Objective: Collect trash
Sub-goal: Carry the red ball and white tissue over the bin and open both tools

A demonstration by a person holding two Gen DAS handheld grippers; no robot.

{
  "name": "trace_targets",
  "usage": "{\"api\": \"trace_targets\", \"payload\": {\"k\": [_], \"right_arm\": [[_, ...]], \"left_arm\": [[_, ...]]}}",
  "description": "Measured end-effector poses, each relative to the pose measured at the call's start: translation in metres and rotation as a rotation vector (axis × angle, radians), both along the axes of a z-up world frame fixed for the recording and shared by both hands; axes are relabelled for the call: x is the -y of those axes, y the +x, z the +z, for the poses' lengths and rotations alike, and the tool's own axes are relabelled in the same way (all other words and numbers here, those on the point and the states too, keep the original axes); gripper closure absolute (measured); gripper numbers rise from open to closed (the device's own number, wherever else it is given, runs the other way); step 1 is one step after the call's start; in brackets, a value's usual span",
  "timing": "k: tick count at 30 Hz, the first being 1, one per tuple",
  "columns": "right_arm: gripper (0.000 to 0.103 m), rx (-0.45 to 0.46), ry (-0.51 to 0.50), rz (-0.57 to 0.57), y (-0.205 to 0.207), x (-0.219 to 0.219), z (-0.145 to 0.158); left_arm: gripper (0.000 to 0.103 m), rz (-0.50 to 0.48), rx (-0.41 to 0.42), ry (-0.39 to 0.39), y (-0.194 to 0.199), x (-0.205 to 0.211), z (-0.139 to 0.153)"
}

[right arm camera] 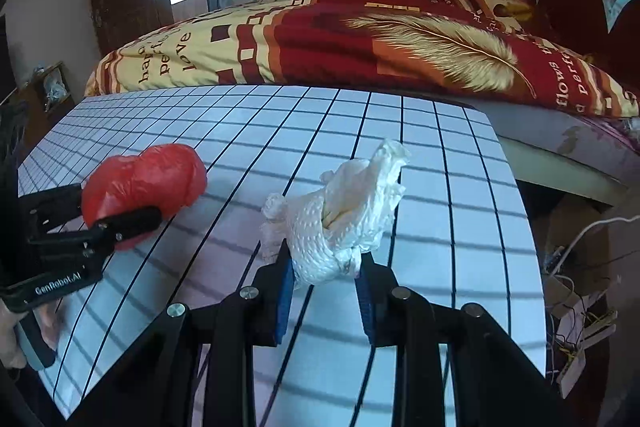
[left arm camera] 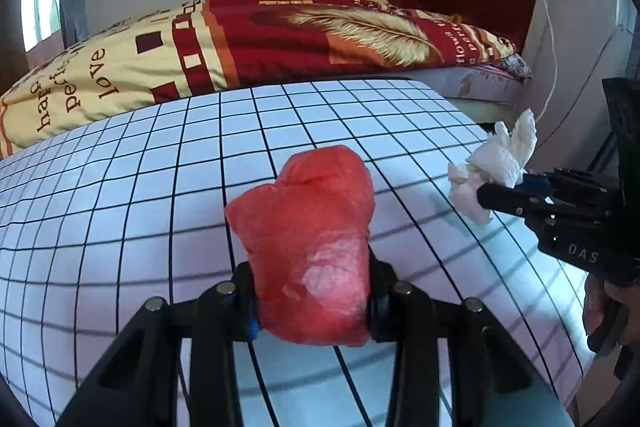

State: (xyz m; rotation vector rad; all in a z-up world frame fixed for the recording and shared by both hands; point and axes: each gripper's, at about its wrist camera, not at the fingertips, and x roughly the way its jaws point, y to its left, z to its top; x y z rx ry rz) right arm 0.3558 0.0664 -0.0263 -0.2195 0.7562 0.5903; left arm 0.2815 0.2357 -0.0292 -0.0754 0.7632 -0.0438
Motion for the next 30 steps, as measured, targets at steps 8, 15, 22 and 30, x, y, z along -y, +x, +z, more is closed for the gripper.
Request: {"api": "trace_targets", "payload": {"k": [8,15,22,30], "right_arm": [[0.073,0.038,0.025,-0.008,-0.059,0.034,0.014],[0.073,0.051,0.079,-0.054,-0.105,0.079,0.026],[0.073,0.071,0.1,-0.085,-0.143,0.117,0.035],[0.073,0.135,0.08,-0.123,-0.183,0.158,0.044]], "left_arm": [[0.064,0.001,0.038,-0.01,-0.045,0.017,0.013],[0.064,-0.044,0.078,0.003,-0.085,0.049,0.023],[0.064,-0.054,0.083,-0.028,-0.113,0.066,0.027],[0.064,-0.082,0.102,-0.046,-0.137,0.09,0.03]]}}
